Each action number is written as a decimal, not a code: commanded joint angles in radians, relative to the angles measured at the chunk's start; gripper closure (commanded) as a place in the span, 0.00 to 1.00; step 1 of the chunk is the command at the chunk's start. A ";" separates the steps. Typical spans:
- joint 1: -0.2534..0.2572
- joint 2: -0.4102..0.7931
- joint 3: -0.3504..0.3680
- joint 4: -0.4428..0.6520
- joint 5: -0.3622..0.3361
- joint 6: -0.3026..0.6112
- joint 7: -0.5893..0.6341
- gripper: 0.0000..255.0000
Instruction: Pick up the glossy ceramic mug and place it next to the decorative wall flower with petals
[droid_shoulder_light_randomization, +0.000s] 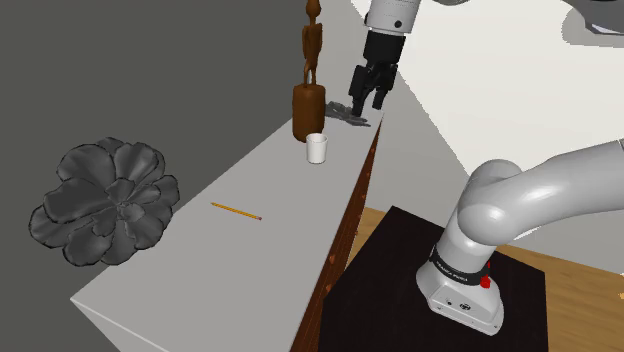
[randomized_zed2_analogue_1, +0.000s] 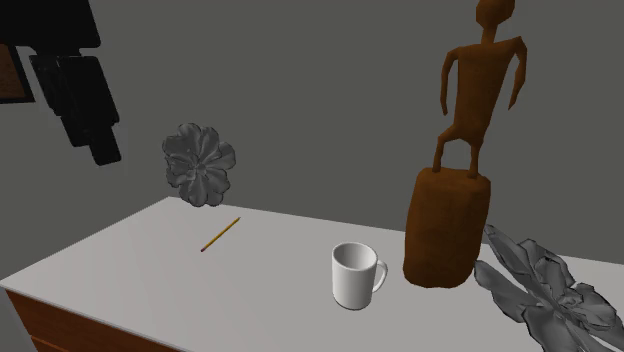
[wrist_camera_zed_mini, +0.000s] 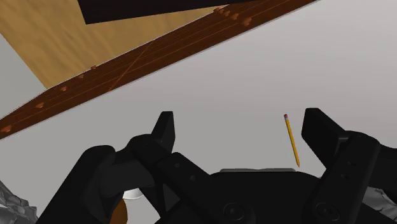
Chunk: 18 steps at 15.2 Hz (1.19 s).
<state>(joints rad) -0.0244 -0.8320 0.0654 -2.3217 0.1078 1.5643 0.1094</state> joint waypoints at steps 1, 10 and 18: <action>0.000 0.000 0.000 0.000 0.000 0.000 0.000 0.00; -0.038 0.203 -0.044 -0.068 -0.070 0.289 -0.089 0.00; -0.070 0.450 -0.083 -0.034 -0.119 0.524 -0.150 0.00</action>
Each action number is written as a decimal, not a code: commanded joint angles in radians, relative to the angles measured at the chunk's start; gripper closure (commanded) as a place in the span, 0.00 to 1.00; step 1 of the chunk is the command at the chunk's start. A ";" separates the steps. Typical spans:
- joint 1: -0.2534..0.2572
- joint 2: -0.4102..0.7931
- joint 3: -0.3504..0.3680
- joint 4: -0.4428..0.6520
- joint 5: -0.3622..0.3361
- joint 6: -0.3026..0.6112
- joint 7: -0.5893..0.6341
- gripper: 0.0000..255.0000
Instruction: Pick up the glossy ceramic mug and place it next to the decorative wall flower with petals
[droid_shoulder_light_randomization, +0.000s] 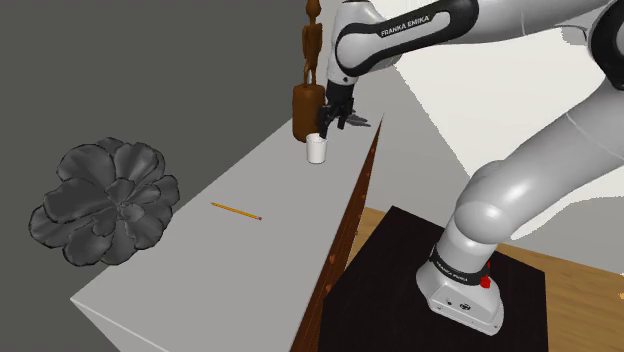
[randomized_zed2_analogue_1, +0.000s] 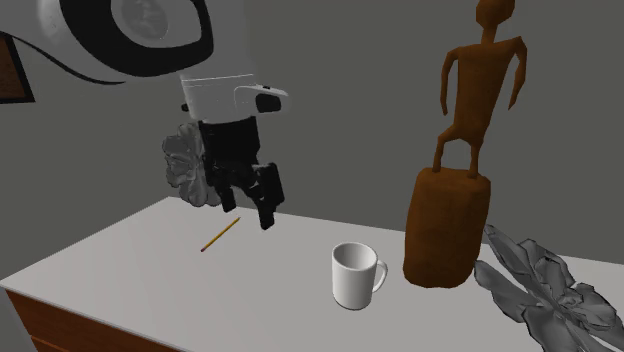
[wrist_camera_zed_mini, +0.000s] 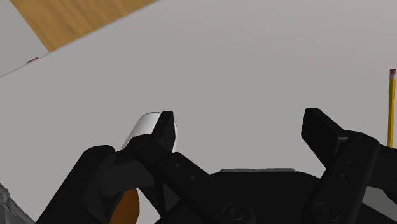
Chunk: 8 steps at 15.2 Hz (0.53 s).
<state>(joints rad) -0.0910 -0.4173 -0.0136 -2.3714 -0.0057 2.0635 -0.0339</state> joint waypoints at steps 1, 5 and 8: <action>-0.008 0.069 -0.009 0.027 -0.011 0.052 -0.014 0.00; -0.022 0.208 -0.027 0.083 -0.028 0.147 -0.040 0.00; -0.032 0.315 -0.039 0.139 -0.038 0.209 -0.058 0.00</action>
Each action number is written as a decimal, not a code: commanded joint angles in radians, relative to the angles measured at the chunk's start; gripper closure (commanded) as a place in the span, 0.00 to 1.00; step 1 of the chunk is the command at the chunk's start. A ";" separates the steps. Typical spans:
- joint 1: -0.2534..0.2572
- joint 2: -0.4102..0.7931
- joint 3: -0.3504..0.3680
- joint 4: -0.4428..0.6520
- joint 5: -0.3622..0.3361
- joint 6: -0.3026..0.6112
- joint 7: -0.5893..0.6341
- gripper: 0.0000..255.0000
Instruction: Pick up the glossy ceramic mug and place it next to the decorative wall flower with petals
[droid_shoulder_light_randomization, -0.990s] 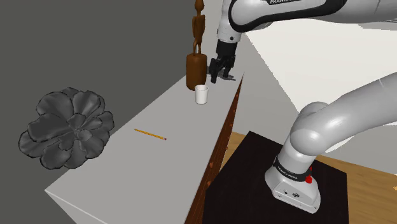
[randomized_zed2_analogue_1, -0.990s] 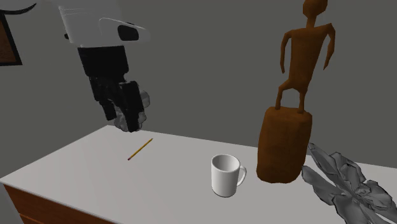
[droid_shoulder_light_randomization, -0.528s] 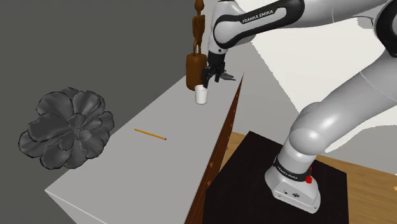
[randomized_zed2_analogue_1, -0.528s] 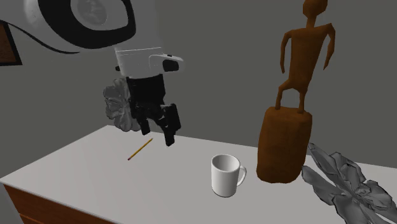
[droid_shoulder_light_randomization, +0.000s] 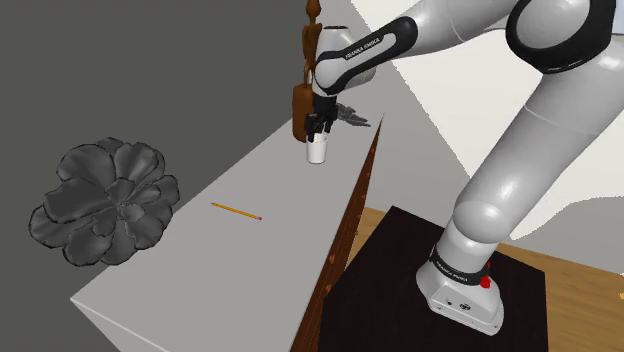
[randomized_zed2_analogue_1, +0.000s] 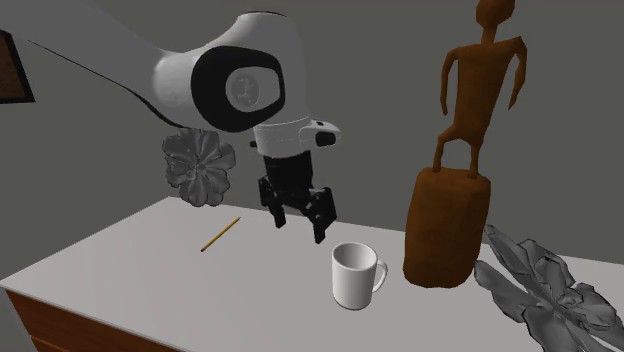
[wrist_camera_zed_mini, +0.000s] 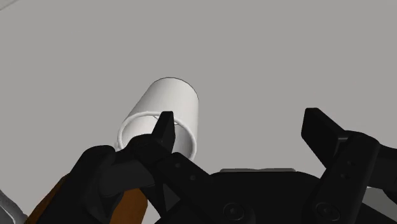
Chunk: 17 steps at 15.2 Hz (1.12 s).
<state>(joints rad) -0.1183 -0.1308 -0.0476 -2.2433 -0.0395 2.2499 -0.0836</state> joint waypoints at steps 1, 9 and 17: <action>-0.008 0.065 -0.009 0.032 -0.006 0.040 -0.015 0.00; -0.026 0.268 -0.026 0.155 -0.012 0.138 -0.047 0.00; -0.029 0.322 -0.027 0.146 -0.009 0.201 -0.049 0.00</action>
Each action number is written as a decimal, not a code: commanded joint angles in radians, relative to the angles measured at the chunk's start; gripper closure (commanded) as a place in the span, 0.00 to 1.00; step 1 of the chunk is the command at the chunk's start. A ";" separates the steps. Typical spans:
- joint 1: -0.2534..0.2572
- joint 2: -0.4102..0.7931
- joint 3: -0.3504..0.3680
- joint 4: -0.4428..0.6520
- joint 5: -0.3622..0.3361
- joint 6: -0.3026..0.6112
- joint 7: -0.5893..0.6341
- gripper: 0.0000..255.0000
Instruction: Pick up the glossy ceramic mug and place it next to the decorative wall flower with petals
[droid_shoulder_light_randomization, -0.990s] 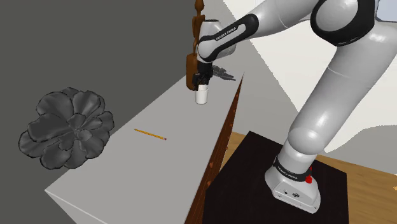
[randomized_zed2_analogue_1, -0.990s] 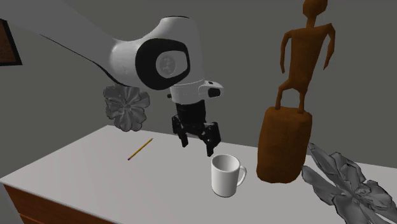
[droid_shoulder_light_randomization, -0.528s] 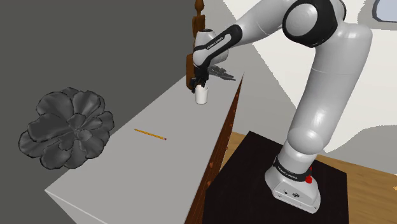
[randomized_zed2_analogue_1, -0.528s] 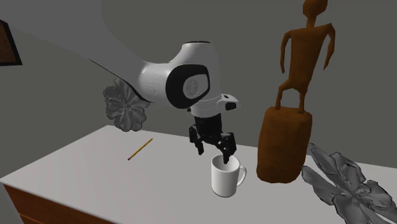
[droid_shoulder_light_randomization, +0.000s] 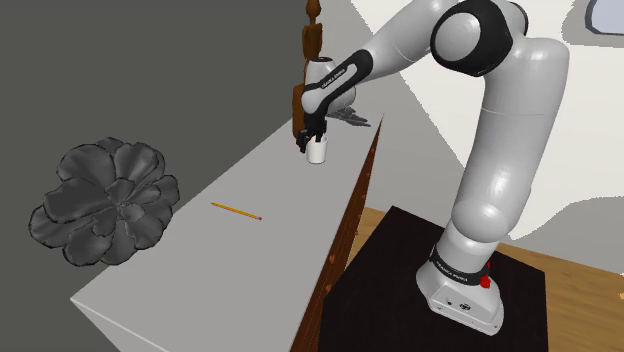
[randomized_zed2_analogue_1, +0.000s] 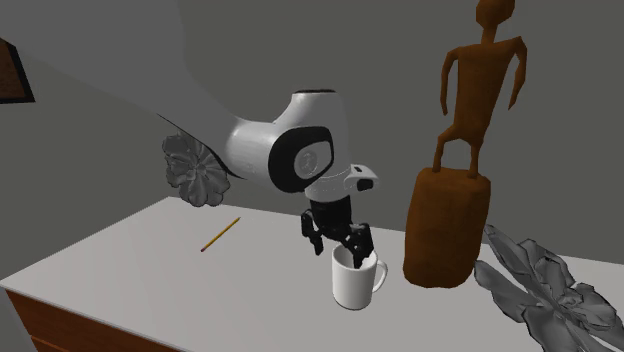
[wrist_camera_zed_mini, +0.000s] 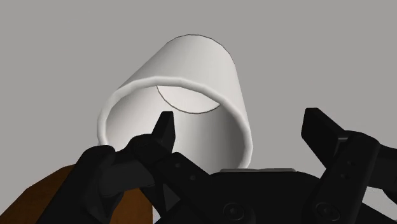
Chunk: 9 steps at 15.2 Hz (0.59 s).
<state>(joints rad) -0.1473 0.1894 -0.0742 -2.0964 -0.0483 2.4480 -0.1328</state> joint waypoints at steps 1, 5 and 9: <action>0.000 0.002 0.000 -0.001 0.000 0.003 0.000 0.00; 0.000 0.002 0.000 -0.001 0.000 0.003 0.000 0.00; 0.000 0.002 0.000 -0.001 0.000 0.003 0.000 1.00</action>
<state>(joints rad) -0.1473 0.1911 -0.0742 -2.0969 -0.0482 2.4506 -0.1329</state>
